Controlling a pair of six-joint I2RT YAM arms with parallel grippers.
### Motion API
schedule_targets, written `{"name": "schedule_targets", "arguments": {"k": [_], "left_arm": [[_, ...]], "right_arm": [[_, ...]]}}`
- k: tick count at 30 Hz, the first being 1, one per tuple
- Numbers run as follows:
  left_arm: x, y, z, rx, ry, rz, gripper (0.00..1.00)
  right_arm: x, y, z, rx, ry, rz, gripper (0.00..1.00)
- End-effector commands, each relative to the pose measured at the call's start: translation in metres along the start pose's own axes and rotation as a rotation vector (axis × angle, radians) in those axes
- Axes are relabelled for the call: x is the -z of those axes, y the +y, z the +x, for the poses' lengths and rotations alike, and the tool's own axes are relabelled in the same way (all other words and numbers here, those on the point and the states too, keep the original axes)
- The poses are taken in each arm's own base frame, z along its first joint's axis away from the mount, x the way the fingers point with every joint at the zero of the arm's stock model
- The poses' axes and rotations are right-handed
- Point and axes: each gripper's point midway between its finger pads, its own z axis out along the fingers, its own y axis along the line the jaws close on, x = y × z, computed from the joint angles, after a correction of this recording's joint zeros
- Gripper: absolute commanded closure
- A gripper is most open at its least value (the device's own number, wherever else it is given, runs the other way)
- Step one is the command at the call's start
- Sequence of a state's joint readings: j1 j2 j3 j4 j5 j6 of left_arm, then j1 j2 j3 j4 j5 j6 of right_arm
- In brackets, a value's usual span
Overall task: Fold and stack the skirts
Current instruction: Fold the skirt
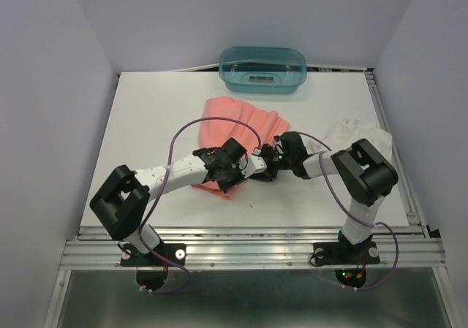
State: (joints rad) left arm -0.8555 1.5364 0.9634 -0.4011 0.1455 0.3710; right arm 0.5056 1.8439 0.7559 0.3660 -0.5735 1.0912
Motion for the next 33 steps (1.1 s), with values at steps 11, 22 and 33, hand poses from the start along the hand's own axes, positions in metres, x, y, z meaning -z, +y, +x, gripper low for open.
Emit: {"name": "schedule_targets", "arguments": {"k": [11,22,33], "left_arm": [[0.022,0.001,-0.034,0.047,-0.059,0.065,1.00],[0.034,0.008,-0.038,0.062,-0.094,0.075,1.00],[0.040,0.006,-0.042,0.060,-0.098,0.101,1.00]], "right_arm": [[-0.012,-0.048,0.062,-0.114,0.164,0.200,0.55],[0.059,-0.036,0.023,0.056,0.188,0.166,0.67],[0.066,-0.005,-0.105,0.120,-0.154,0.136,0.82]]}}
